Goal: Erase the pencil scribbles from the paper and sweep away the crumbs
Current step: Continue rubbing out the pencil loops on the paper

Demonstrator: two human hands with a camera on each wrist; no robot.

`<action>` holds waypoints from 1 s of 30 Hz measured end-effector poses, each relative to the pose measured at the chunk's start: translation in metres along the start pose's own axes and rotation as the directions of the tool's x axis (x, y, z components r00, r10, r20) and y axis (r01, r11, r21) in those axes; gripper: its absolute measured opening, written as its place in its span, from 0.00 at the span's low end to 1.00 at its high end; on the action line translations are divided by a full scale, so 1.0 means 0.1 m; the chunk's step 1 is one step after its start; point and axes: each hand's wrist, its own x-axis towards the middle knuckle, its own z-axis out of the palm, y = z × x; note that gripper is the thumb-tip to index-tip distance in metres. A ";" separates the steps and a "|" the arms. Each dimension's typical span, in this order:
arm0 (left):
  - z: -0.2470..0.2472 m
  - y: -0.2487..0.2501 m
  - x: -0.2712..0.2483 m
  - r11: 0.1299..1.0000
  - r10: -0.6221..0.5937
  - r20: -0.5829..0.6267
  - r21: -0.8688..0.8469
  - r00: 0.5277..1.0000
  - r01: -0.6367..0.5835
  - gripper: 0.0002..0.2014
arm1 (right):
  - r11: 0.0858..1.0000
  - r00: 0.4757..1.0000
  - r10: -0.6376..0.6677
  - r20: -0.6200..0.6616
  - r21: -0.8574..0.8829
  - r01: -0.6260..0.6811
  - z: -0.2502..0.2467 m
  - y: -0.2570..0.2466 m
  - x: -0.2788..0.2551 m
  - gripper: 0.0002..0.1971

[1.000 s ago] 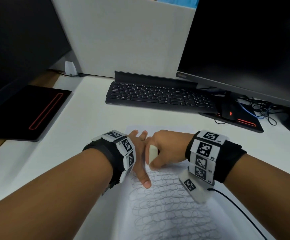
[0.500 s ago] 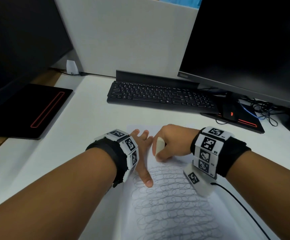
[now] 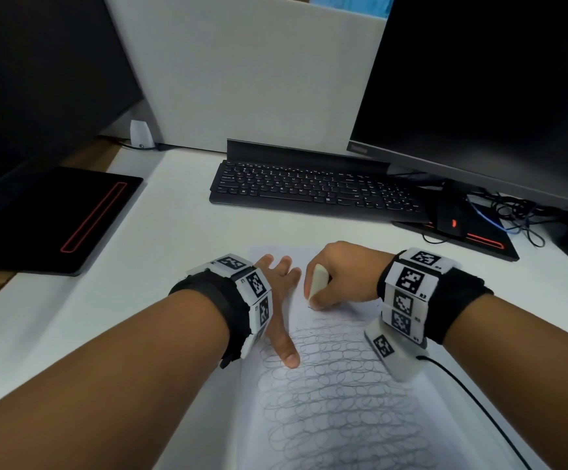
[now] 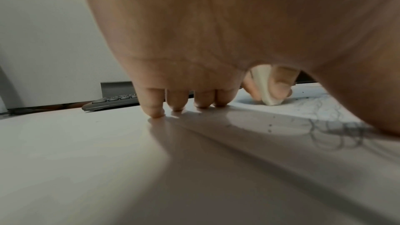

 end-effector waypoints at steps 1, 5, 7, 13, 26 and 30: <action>0.00 0.00 0.00 1.000 0.001 0.000 -0.008 1.000 -0.001 0.67 | 1.000 0.999 -0.018 0.026 0.000 0.018 0.02 -0.02 -0.01 0.04; 0.01 -0.01 0.02 1.000 0.003 0.011 -0.013 1.000 -0.003 0.67 | 0.998 0.993 -0.060 0.105 -0.013 0.062 0.05 -0.07 -0.03 0.04; 0.01 -0.01 0.01 1.000 -0.002 0.007 -0.001 1.000 0.002 0.67 | 1.000 1.000 -0.023 0.016 -0.014 0.023 0.00 0.00 0.00 0.05; 0.00 -0.02 0.01 1.000 0.002 0.013 -0.016 1.000 -0.002 0.68 | 0.998 0.991 -0.067 0.112 0.002 0.067 0.08 -0.03 -0.03 0.05; 0.00 0.00 -0.01 1.000 -0.005 0.004 0.027 1.000 0.005 0.67 | 0.999 1.000 -0.012 0.005 0.049 0.012 0.02 0.07 -0.03 0.04; -0.01 0.00 0.00 1.000 -0.006 0.016 0.014 1.000 0.006 0.68 | 0.998 0.990 -0.051 0.129 0.040 0.047 0.06 0.03 -0.07 0.04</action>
